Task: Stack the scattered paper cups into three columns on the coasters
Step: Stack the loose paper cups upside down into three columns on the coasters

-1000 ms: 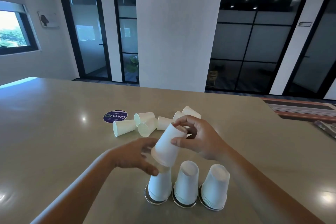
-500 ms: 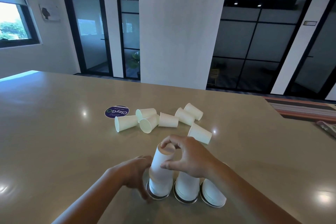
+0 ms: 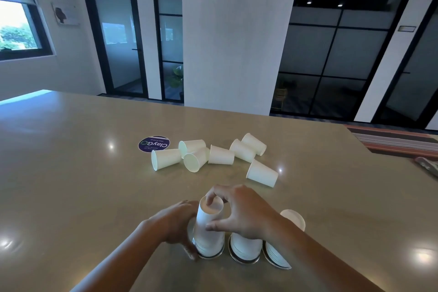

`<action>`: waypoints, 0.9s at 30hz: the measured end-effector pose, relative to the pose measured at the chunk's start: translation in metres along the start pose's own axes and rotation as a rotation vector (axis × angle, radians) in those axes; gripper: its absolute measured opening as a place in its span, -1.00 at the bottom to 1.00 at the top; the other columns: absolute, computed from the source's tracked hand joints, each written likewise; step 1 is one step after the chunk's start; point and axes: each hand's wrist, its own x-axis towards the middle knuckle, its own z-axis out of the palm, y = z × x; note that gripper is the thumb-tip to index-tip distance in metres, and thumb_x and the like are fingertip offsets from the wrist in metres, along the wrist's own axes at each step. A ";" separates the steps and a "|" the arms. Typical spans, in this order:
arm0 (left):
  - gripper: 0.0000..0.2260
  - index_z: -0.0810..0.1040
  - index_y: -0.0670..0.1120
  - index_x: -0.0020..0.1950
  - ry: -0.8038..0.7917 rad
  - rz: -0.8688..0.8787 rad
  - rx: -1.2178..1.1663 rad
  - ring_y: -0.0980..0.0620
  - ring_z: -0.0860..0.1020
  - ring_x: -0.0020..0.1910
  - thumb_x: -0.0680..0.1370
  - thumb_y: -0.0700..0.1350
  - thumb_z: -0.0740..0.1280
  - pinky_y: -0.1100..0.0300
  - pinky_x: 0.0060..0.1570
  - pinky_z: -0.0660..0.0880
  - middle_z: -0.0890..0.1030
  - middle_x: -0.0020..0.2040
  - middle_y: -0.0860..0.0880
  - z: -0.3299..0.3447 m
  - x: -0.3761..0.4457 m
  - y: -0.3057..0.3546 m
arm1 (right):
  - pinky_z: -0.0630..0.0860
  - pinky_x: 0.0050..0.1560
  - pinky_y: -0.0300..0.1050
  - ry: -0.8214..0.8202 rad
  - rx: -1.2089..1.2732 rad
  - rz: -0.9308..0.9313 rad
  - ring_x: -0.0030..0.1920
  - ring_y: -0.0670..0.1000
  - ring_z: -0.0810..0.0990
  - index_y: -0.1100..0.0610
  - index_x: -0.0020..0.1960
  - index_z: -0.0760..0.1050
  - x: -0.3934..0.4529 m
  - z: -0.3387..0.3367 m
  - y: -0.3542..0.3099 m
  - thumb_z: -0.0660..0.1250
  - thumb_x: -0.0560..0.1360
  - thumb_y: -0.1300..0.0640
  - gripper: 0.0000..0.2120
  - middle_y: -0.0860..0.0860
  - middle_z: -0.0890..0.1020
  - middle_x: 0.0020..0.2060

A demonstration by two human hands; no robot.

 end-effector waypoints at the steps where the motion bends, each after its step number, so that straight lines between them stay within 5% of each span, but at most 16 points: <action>1: -0.11 0.38 0.21 0.45 -0.003 -0.005 0.004 0.17 0.34 0.42 0.19 0.09 0.69 0.27 0.26 0.35 0.42 0.41 0.24 -0.001 0.000 0.001 | 0.49 0.02 -0.12 -0.005 -0.011 -0.005 -0.02 -0.11 0.52 -0.09 0.08 0.50 0.000 0.001 -0.001 0.56 0.36 -0.15 -0.61 -0.20 0.62 -0.01; 5: -0.14 0.40 0.20 0.43 -0.006 -0.009 0.015 0.17 0.36 0.41 0.20 0.09 0.69 0.29 0.18 0.34 0.44 0.38 0.24 -0.002 0.001 0.003 | 0.51 0.04 -0.08 -0.020 -0.030 0.000 -0.01 -0.06 0.55 -0.08 0.05 0.48 0.001 0.004 -0.002 0.57 0.34 -0.16 -0.60 -0.15 0.62 0.00; 20: 0.01 0.26 0.19 0.52 -0.120 -0.048 0.075 0.11 0.30 0.47 0.17 0.14 0.69 0.12 0.44 0.33 0.37 0.47 0.21 -0.011 0.010 -0.001 | 0.55 0.12 -0.05 -0.024 -0.023 0.018 0.08 -0.07 0.58 -0.07 0.02 0.47 0.001 0.000 -0.003 0.57 0.26 -0.28 -0.51 -0.16 0.64 0.12; 27: -0.25 0.43 -0.01 0.43 -0.213 -0.168 0.184 -0.13 0.58 0.27 0.30 0.00 0.65 0.06 0.19 0.57 0.60 0.31 -0.08 -0.020 0.023 -0.007 | 0.54 0.26 -0.04 0.015 0.144 0.044 0.16 -0.23 0.61 -0.11 -0.07 0.55 0.005 -0.009 -0.003 0.54 0.24 -0.39 -0.53 -0.20 0.69 0.10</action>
